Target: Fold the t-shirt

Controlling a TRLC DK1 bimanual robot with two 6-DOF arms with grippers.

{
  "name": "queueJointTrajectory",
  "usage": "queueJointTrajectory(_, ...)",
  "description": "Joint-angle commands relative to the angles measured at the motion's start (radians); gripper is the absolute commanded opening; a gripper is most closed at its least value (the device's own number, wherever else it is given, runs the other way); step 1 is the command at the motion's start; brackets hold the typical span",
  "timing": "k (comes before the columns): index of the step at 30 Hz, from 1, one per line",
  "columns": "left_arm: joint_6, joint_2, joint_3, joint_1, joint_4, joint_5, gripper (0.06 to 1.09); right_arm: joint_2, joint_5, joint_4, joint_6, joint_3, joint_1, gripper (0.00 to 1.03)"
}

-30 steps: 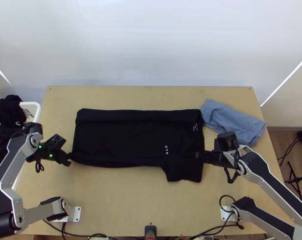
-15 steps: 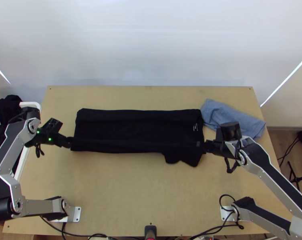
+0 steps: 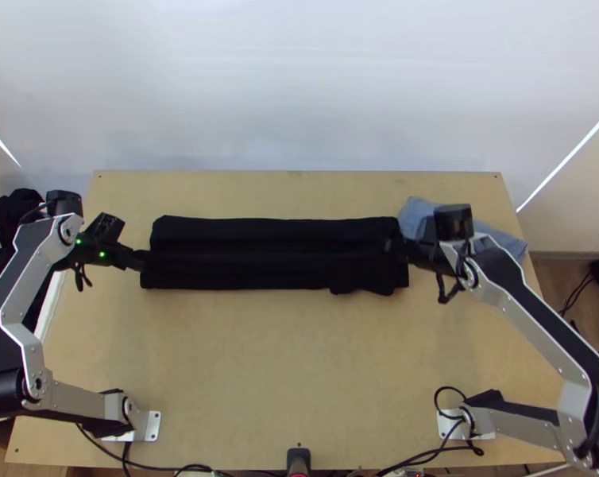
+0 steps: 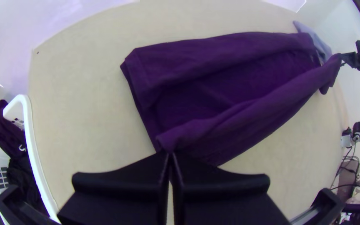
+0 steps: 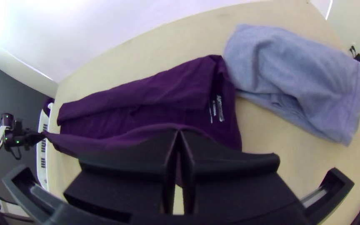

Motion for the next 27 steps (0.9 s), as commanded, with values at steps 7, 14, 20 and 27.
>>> queueJointTrajectory(7, -0.093, 0.142, 0.171, -0.022, 0.034, 0.001, 0.09, 0.167, 0.017, 0.067, 0.001, 0.135, -0.015, 0.03)
queueJointTrajectory(14, -0.182, 0.216, 0.243, -0.063, 0.069, -0.001, 0.09, 0.268, 0.017, 0.13, 0.001, 0.167, -0.04, 0.03)
queueJointTrajectory(20, -0.206, 0.253, 0.243, -0.077, 0.089, 0.001, 0.09, 0.357, 0.017, 0.144, -0.001, 0.207, -0.063, 0.03)
queueJointTrajectory(27, -0.216, 0.285, 0.242, -0.074, 0.106, -0.001, 0.09, 0.433, 0.017, 0.167, -0.004, 0.23, -0.07, 0.03)
